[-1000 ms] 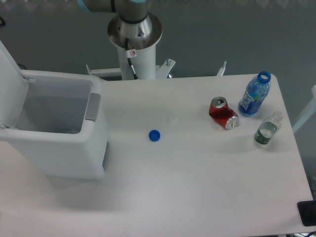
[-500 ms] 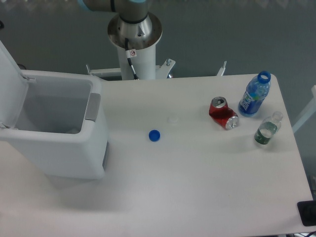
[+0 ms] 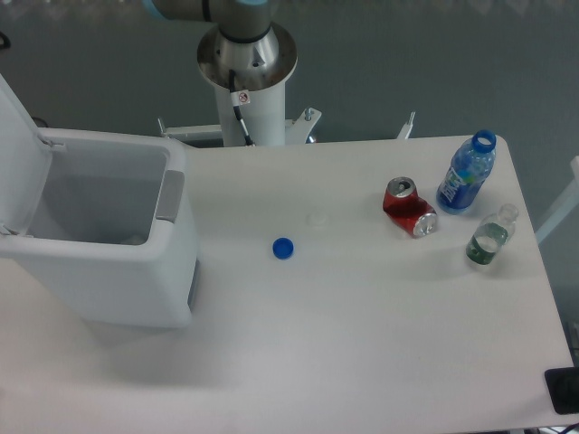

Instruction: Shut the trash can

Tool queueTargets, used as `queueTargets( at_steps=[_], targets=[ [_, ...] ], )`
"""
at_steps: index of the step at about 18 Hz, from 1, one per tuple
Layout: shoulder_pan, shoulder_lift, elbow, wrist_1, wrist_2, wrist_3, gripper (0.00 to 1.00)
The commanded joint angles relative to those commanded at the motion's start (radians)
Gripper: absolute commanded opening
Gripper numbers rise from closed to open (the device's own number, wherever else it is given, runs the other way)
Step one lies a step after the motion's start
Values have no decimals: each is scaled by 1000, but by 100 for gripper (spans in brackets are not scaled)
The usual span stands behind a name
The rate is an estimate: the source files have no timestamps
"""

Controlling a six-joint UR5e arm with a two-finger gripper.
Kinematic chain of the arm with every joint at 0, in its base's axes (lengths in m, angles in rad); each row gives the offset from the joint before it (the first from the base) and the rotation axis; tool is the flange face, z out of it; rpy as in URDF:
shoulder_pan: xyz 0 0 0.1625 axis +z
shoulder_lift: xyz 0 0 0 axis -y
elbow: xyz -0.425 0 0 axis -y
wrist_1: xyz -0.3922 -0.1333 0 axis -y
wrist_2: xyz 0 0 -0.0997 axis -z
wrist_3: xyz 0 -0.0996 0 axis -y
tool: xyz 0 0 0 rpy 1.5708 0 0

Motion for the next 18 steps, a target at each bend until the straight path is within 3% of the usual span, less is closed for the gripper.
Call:
queueTargets(
  at_steps=[18],
  targets=[
    [3,3,-8,-17,58,0,0]
  ],
)
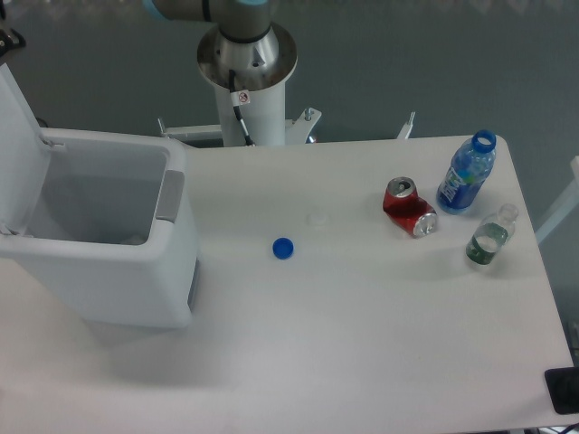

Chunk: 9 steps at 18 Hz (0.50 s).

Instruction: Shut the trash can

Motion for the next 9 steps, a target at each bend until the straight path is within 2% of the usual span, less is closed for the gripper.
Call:
queueTargets(
  at_steps=[9],
  targets=[
    [8,0,-6,2,29,0,0]
  ],
)
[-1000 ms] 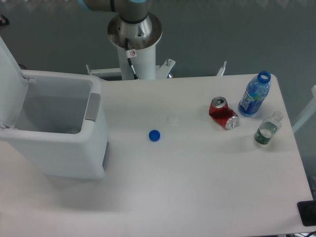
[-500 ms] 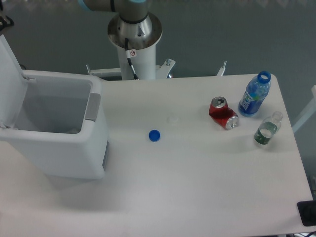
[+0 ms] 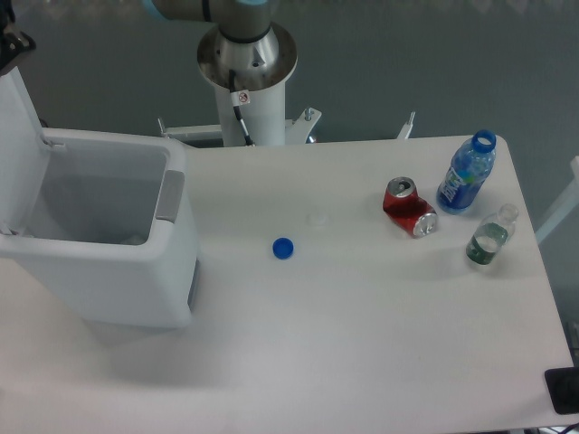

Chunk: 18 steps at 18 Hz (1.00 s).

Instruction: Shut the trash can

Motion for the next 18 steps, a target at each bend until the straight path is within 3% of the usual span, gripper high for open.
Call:
queueTargets(
  at_steps=[18],
  targets=[
    [3,5,-9,-2,84,0,0]
  ],
)
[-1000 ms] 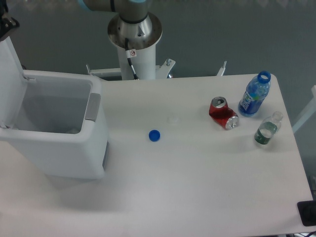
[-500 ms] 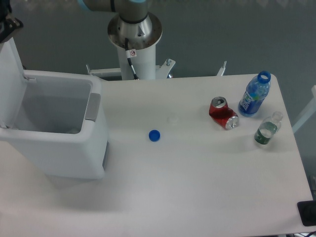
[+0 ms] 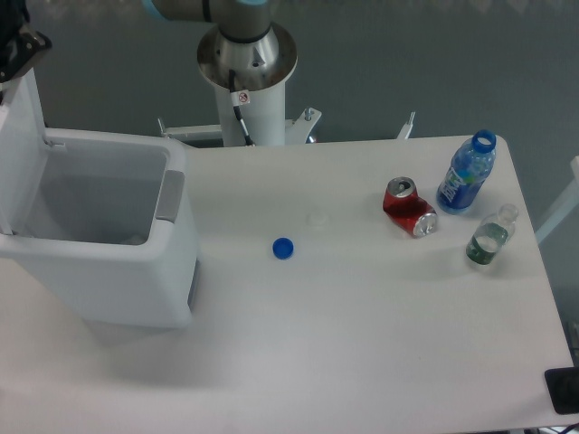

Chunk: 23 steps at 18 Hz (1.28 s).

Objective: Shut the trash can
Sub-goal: 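Push the lid forward and down with the gripper fingers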

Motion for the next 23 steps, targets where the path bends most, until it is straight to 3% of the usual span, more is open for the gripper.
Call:
queueTargets(
  at_steps=[23],
  targets=[
    [69,-3,-32,-9,17,0,0]
  ],
)
